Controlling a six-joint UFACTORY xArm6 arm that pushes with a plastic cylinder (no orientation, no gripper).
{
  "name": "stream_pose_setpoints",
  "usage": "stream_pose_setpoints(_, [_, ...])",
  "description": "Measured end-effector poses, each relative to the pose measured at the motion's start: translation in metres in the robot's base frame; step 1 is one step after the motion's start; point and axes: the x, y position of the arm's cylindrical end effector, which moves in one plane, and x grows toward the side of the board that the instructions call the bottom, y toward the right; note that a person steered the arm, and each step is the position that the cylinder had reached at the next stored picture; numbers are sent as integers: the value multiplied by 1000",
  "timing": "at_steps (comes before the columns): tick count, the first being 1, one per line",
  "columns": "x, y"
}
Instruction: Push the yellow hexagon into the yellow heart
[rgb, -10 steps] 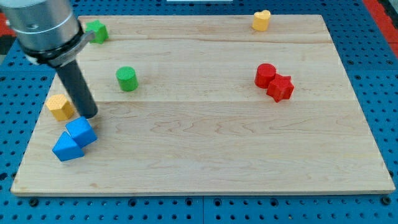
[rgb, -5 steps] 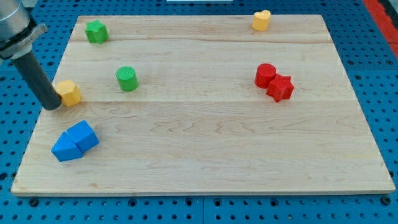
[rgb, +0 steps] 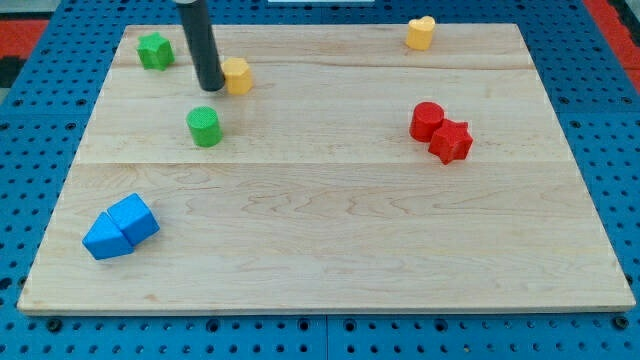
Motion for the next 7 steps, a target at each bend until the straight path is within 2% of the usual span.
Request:
stream_pose_setpoints(2, [-63, 125])
stream_pose_setpoints(3, [-82, 166])
stream_pose_setpoints(4, [-90, 128])
stream_pose_setpoints(5, [-111, 123])
stream_pose_setpoints(7, [-110, 162])
